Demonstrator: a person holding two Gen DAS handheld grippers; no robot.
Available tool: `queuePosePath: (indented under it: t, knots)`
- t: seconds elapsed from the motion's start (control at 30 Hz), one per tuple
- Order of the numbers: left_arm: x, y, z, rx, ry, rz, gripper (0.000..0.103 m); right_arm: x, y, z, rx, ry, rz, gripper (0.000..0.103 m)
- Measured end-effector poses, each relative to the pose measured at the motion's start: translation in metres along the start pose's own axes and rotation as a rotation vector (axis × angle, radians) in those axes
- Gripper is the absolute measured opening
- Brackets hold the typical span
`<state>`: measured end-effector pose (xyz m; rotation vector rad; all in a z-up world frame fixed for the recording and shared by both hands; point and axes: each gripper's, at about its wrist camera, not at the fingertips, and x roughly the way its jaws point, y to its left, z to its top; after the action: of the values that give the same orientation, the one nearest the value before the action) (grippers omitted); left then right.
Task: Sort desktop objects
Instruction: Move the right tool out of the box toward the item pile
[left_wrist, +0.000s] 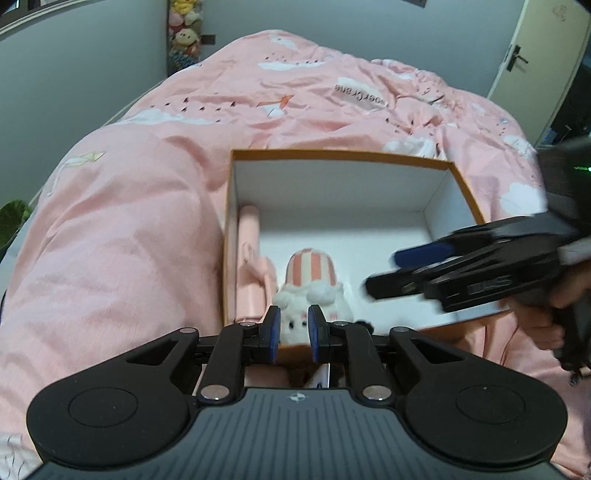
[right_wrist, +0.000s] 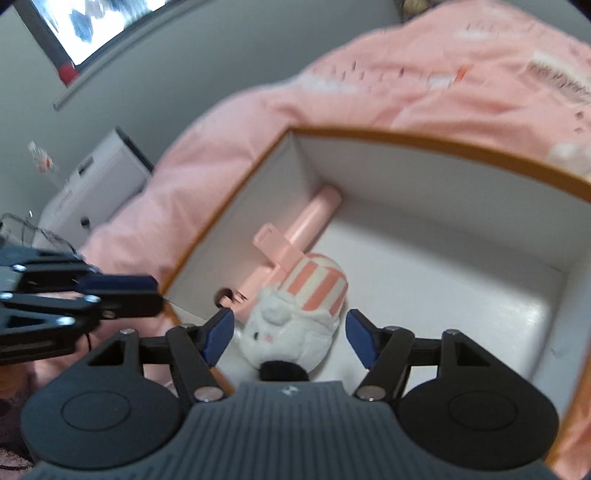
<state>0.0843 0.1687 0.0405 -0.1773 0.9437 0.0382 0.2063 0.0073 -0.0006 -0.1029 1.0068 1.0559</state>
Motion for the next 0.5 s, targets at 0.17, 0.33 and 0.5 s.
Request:
queuePosePath:
  t: [0.17,0.33,0.5]
  knots:
    - [-0.008,-0.007,-0.01,-0.008,0.033,0.002,0.017,-0.044,0.018,-0.031,-0.009,-0.153,-0.049,0.059]
    - [-0.016,-0.021,-0.025,-0.007,0.065,-0.05,0.021,-0.067,0.03,-0.065,0.022,-0.183,-0.066,0.049]
    - [-0.014,-0.039,-0.039,0.027,0.103,-0.07,0.025,-0.071,0.032,-0.099,0.112,-0.11,-0.129,0.049]
